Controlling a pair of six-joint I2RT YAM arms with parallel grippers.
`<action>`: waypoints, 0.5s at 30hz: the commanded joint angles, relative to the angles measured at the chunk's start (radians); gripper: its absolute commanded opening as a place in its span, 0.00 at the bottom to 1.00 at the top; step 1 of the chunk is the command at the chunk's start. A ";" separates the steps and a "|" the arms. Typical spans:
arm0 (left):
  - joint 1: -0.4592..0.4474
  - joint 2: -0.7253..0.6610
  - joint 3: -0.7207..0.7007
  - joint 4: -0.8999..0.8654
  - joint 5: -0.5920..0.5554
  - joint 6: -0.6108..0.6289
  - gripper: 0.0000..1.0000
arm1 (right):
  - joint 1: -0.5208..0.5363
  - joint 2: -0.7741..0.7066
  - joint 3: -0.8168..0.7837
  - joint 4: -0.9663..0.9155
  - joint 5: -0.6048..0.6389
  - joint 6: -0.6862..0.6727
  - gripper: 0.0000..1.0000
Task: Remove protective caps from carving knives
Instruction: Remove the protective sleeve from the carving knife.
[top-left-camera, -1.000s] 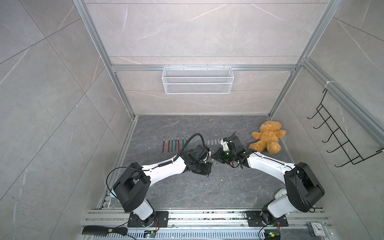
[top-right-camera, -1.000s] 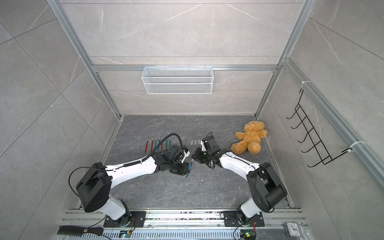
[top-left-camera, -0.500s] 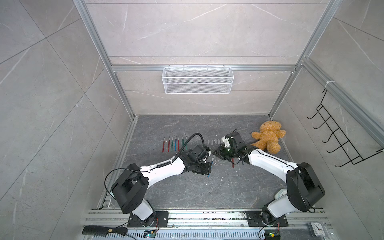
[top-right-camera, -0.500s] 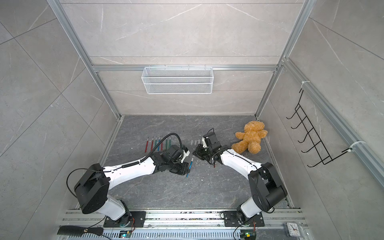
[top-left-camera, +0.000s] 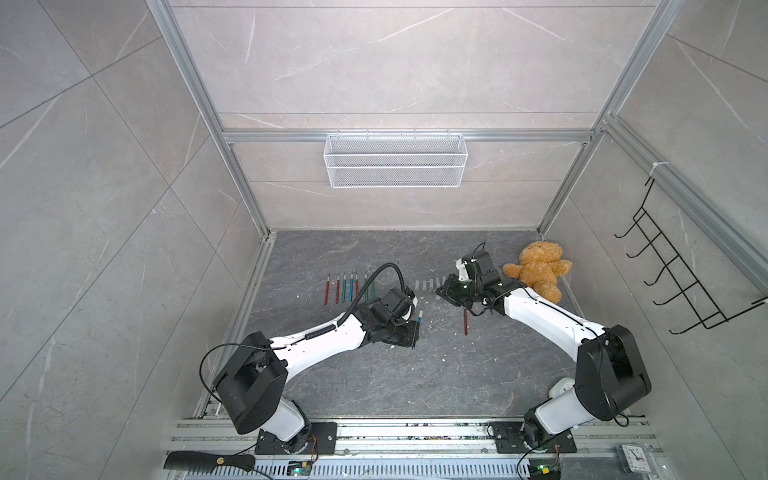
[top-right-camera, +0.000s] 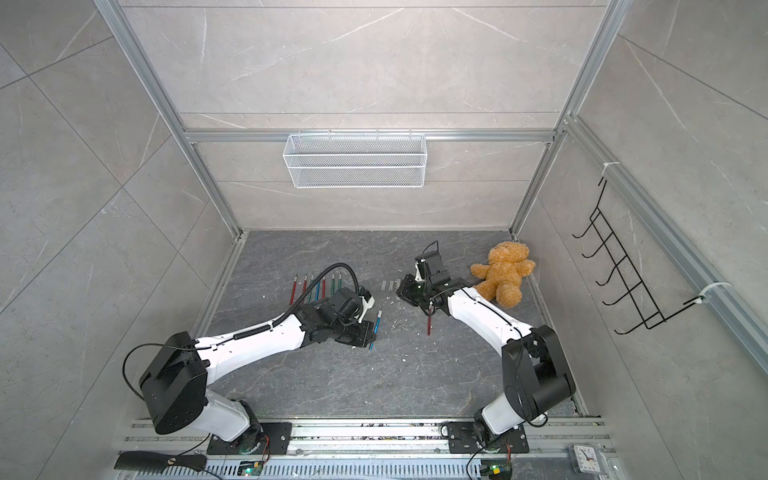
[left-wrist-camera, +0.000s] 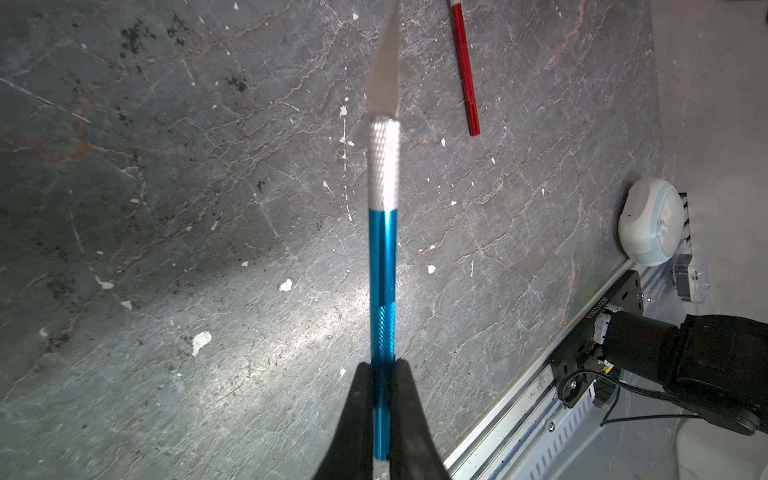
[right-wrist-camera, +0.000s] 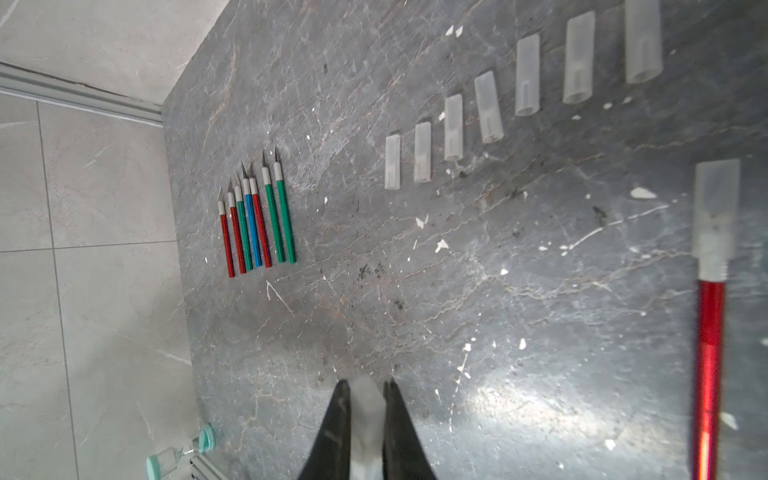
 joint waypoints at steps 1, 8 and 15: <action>0.007 -0.043 0.005 -0.026 -0.047 0.022 0.00 | -0.007 -0.009 0.014 -0.024 0.016 -0.058 0.00; 0.102 -0.044 0.047 -0.067 -0.121 0.024 0.00 | -0.007 -0.083 -0.098 0.109 -0.058 -0.118 0.00; 0.242 0.067 0.189 -0.166 -0.179 0.013 0.00 | 0.000 -0.108 -0.218 0.232 -0.104 -0.138 0.00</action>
